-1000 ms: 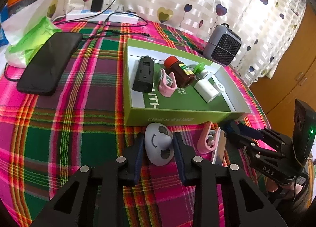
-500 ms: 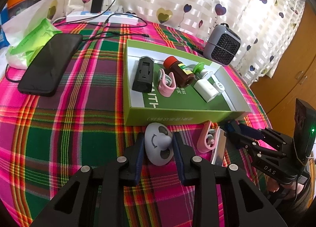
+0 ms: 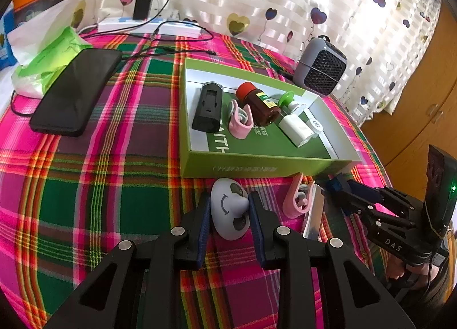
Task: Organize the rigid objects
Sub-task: 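Grasp the white round fan with the left gripper while the right lifts the USB stick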
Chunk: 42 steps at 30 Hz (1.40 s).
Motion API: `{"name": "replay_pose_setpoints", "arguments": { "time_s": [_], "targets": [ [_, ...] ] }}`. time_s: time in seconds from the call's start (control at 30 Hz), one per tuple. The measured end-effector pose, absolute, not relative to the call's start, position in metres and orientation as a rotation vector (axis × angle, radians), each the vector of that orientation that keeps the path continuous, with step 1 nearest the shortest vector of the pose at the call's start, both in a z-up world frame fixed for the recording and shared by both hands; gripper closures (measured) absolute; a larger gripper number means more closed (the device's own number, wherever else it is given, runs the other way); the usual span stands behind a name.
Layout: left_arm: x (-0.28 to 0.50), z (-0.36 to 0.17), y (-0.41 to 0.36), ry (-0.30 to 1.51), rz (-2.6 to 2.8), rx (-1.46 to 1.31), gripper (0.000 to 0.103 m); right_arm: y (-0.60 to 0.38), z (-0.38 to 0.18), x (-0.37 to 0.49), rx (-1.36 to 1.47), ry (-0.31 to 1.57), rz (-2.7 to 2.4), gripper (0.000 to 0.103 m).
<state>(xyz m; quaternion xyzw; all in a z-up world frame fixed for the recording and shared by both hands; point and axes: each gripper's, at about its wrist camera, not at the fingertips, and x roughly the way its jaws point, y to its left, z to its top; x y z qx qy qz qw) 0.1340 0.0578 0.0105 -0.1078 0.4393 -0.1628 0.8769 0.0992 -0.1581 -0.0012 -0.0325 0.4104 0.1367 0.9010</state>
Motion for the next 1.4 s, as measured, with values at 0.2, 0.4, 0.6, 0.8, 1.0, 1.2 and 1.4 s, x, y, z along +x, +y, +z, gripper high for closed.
{"name": "replay_pose_setpoints", "arguments": {
  "time_s": [0.2,0.4,0.6,0.8,1.0,1.2,1.4],
  "targets": [
    [0.132,0.011,0.058,0.913,-0.339,-0.226,0.078,-0.159,0.002,0.096,-0.062,0.838,0.283,0.068],
    [0.129,0.013,0.057,0.908,-0.344,-0.225,0.078,-0.159,0.002,0.095,-0.063,0.837,0.285,0.068],
    [0.126,0.017,0.055,0.900,-0.350,-0.221,0.078,-0.158,0.003,0.094,-0.059,0.832,0.284,0.068],
    [0.125,0.026,0.054,0.882,-0.359,-0.217,0.078,-0.159,0.008,0.092,-0.059,0.820,0.285,0.068],
    [0.131,0.037,0.049,0.859,-0.379,-0.206,0.078,-0.160,0.019,0.091,-0.064,0.800,0.291,0.068],
    [0.141,0.046,0.039,0.839,-0.405,-0.194,0.078,-0.161,0.031,0.099,-0.064,0.777,0.279,0.068],
    [0.148,0.048,0.030,0.836,-0.429,-0.187,0.078,-0.162,0.038,0.106,-0.067,0.761,0.275,0.068]
  ]
}}
